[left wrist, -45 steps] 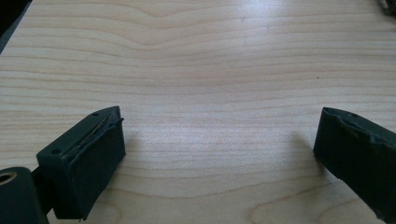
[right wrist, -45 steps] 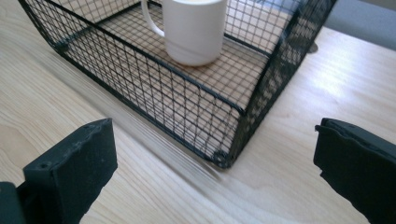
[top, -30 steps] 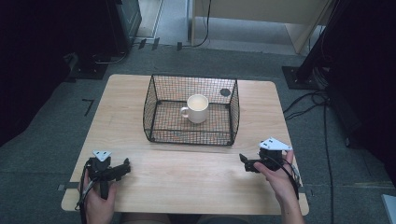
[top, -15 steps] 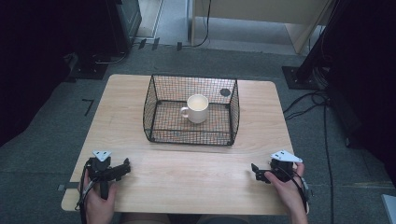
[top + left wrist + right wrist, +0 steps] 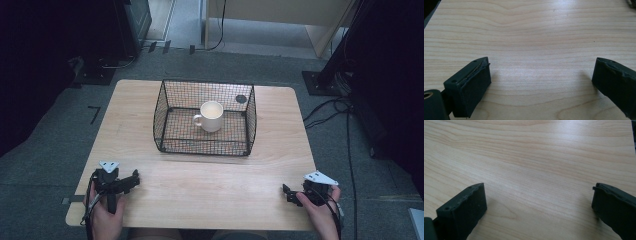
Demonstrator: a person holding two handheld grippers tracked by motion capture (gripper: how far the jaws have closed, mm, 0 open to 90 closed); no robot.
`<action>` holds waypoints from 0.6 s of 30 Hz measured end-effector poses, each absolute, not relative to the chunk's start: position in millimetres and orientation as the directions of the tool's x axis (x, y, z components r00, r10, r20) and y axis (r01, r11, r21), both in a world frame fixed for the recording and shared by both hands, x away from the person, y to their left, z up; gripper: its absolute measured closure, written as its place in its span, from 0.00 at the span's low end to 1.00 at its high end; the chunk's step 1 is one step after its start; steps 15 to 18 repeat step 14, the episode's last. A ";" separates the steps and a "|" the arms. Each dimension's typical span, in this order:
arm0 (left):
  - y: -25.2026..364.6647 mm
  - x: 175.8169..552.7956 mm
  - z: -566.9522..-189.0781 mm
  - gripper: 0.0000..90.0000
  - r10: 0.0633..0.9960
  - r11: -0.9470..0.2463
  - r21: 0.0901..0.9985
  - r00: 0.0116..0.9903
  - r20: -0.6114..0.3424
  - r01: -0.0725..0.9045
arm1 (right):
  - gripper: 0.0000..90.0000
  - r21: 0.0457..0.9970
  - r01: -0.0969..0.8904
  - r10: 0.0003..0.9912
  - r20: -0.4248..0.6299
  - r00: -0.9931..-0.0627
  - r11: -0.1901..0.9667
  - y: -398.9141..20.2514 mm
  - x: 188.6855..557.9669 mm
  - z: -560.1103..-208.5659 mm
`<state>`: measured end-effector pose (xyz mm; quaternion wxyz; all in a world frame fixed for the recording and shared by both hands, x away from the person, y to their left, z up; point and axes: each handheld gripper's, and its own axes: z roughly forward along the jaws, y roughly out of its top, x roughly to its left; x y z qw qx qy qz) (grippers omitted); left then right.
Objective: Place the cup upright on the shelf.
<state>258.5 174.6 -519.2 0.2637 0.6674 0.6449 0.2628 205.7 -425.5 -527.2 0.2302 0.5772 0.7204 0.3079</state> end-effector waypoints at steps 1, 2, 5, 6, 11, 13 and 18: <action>174.6 258.5 -519.2 0.02 1.000 -0.029 0.691 0.030 0.010 0.722 | 0.00 0.709 0.691 0.974 0.025 -0.227 0.142 -425.7 205.1 -527.1; 174.6 258.5 -519.2 0.02 0.999 -0.029 0.691 0.030 0.011 0.722 | 0.00 0.709 0.691 0.974 0.025 -0.226 0.142 -425.9 204.8 -527.1; 174.6 258.5 -519.3 0.02 1.000 -0.028 0.691 0.030 0.010 0.722 | 0.00 0.710 0.691 0.977 0.024 -0.212 0.133 -426.1 204.1 -527.3; 174.7 258.5 -519.2 0.02 0.999 -0.029 0.691 0.030 0.010 0.722 | 0.00 0.710 0.692 0.979 0.025 -0.204 0.126 -426.2 203.6 -527.3; 174.7 258.6 -519.2 0.02 0.999 -0.030 0.691 0.030 0.011 0.722 | 0.00 0.711 0.694 0.982 0.026 -0.189 0.115 -425.4 203.5 -527.2; 174.7 258.6 -519.2 0.02 0.999 -0.030 0.691 0.031 0.011 0.722 | 0.00 0.711 0.694 0.982 0.026 -0.185 0.112 -425.4 203.5 -527.2; 174.7 258.6 -519.2 0.02 0.999 -0.030 0.691 0.030 0.011 0.722 | 0.00 0.711 0.695 0.984 0.026 -0.178 0.107 -425.4 203.4 -527.2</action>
